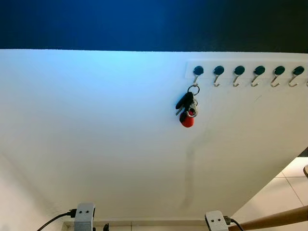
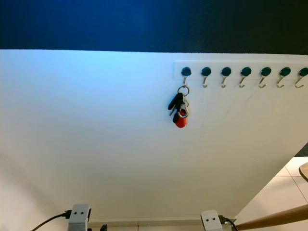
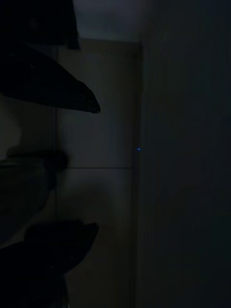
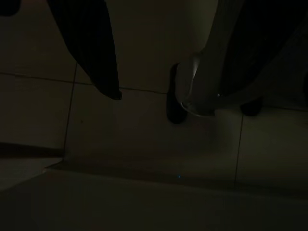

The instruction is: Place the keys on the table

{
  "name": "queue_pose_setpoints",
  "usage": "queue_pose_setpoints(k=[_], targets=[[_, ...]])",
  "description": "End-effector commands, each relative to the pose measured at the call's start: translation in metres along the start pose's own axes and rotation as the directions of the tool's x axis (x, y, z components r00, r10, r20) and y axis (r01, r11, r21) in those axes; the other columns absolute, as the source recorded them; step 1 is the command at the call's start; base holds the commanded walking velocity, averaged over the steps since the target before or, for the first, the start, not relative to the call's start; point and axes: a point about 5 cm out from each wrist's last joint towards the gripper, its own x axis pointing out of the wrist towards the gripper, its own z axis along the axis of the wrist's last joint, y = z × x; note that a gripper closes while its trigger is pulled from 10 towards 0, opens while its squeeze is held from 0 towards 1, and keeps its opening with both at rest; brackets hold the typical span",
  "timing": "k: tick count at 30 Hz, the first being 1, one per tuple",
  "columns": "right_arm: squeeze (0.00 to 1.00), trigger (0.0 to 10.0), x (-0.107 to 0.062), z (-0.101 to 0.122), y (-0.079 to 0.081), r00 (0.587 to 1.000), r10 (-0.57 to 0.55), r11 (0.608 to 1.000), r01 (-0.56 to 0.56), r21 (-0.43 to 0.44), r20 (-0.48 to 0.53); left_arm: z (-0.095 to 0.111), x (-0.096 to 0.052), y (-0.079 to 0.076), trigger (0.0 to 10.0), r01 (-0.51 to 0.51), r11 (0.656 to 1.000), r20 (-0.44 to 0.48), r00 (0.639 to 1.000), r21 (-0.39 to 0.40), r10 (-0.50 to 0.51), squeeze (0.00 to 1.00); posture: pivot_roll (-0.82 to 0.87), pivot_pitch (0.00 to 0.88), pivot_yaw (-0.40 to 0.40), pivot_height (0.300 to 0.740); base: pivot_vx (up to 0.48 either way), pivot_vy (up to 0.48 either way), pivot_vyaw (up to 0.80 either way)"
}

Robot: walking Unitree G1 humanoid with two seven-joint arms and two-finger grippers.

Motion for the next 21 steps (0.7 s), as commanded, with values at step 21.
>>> queue_pose_setpoints(k=[21], targets=[[0.0, 10.0, 0.0008, -0.0015, 0.0011, 1.0, 0.004, 1.0, -0.004, -0.022, -0.011, -0.0074, 0.0, 0.0063, 10.0, -0.035, 0.999, -0.038, 0.999, -0.007, 0.034, 0.0, 0.0, 0.037, -0.015, 0.74, 0.0, 0.0, 0.0]])
